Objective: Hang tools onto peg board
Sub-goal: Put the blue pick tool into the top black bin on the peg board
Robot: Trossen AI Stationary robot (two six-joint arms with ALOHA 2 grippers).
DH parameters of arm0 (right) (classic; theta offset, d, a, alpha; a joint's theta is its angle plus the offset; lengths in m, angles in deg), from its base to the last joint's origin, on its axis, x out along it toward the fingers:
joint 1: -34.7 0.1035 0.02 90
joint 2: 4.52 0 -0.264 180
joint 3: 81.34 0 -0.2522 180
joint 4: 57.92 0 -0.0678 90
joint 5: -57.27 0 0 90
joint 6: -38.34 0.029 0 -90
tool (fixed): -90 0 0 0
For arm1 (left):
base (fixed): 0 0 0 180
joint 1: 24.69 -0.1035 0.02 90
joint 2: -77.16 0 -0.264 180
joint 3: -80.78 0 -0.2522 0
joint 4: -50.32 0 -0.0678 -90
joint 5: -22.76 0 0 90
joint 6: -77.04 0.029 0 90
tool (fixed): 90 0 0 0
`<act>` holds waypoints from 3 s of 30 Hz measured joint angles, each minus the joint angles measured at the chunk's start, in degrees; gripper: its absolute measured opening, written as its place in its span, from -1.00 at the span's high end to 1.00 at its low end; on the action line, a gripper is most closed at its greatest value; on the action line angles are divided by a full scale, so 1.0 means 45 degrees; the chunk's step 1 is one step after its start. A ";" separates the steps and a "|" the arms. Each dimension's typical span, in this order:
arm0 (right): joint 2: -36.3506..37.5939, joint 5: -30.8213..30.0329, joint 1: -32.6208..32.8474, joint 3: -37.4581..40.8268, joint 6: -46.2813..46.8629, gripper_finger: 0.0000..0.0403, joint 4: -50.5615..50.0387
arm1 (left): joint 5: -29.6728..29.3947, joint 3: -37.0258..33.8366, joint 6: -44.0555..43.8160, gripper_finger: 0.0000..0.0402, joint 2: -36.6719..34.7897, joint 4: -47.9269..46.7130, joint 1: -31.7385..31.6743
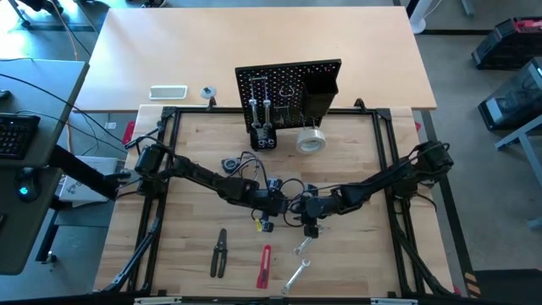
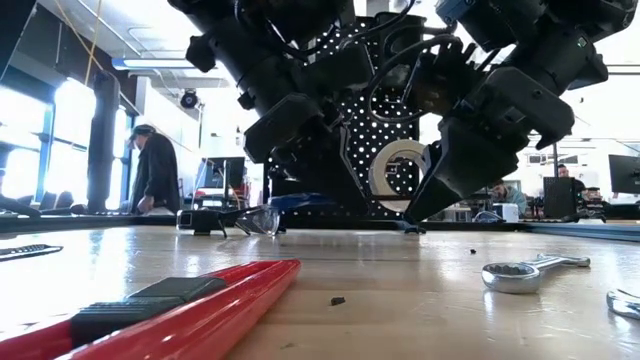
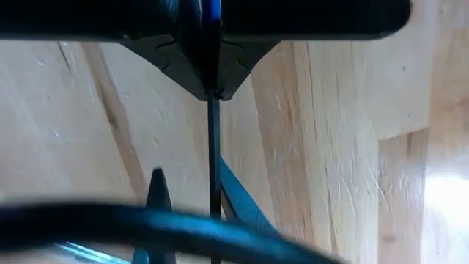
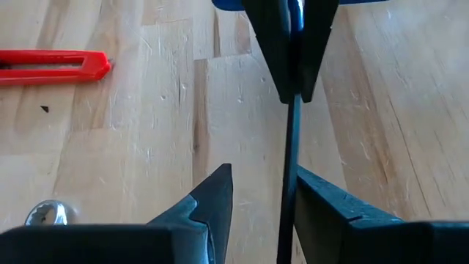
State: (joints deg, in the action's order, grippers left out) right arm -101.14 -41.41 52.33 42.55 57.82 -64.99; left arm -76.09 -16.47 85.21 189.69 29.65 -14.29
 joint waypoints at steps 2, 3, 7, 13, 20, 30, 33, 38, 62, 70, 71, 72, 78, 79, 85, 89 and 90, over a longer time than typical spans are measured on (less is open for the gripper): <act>0.0000 0.0034 0.0003 0.0000 -0.0002 0.40 -0.0005 | 0.0002 0.0114 0.0009 0.99 0.0000 -0.0088 0.0000; 0.0000 0.0039 0.0003 0.0000 0.0002 0.40 -0.0005 | -0.0003 0.0185 0.0022 0.99 0.0000 -0.0195 0.0000; 0.0000 0.0041 0.0003 0.0000 0.0001 0.40 -0.0005 | -0.0023 0.0205 0.0216 0.99 -0.0019 -0.0186 -0.0005; 0.0000 0.0039 0.0003 0.0000 0.0002 0.40 -0.0005 | 0.0178 0.0205 0.0324 0.99 -0.0019 -0.0209 -0.0057; 0.0000 0.0039 0.0007 0.0000 0.0002 0.40 0.0000 | 0.0201 0.0205 0.0338 0.99 -0.0019 -0.0215 -0.0058; 0.0000 0.0034 0.0003 0.0000 0.0002 0.40 0.0000 | 0.0220 0.0205 0.0333 0.99 -0.0019 -0.0220 -0.0058; 0.0000 0.0034 0.0006 0.0000 0.0002 0.40 0.0000 | 0.0222 0.0205 0.0333 0.99 -0.0019 -0.0220 -0.0053; 0.0000 0.0034 0.0008 0.0000 0.0002 0.40 0.0000 | 0.0225 0.0210 0.0362 0.99 -0.0019 -0.0201 -0.0054; 0.0000 -0.0180 -0.0007 0.0000 0.0938 0.40 0.1206 | 0.0512 0.0224 0.0231 0.98 -0.0019 -0.0104 -0.0044; 0.0000 -0.0180 -0.0004 0.0000 0.2447 0.40 0.1253 | 0.0512 0.0224 0.0217 0.98 -0.0019 -0.0109 -0.0049; 0.0000 -0.0177 -0.0036 0.0000 0.2292 0.40 0.1252 | 0.0512 0.0224 0.0217 0.98 -0.0019 -0.0109 -0.0049; 0.0000 -0.0134 -0.0074 0.0000 0.2262 0.40 0.1238 | 0.0512 0.0224 0.0217 0.98 -0.0019 -0.0116 -0.0049; -0.0005 0.0573 -0.0085 0.0000 0.2320 0.40 0.0477 | 0.0575 0.0224 0.0222 0.98 -0.0019 -0.0152 -0.0049; -0.0005 0.0581 -0.0085 0.0000 0.2336 0.40 0.0377 | 0.0605 0.0224 0.0222 0.98 -0.0019 -0.0147 -0.0058; -0.0010 0.0358 -0.0088 0.0000 0.2256 0.49 0.0074 | 0.0707 0.0512 0.0306 0.98 -0.0019 -0.0263 -0.0058; -0.0029 0.0375 -0.0085 0.0000 0.1930 0.85 -0.0194 | 0.0790 0.0666 0.0437 0.98 -0.0019 -0.0504 -0.0058; -0.0029 0.0419 -0.0085 0.0000 0.1879 0.92 -0.0200 | 0.0785 0.0666 0.0442 0.98 -0.0019 -0.0513 -0.0058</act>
State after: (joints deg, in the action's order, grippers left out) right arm -101.27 -39.53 51.95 42.55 66.27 -65.88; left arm -72.56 -13.47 87.20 189.60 27.34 -14.56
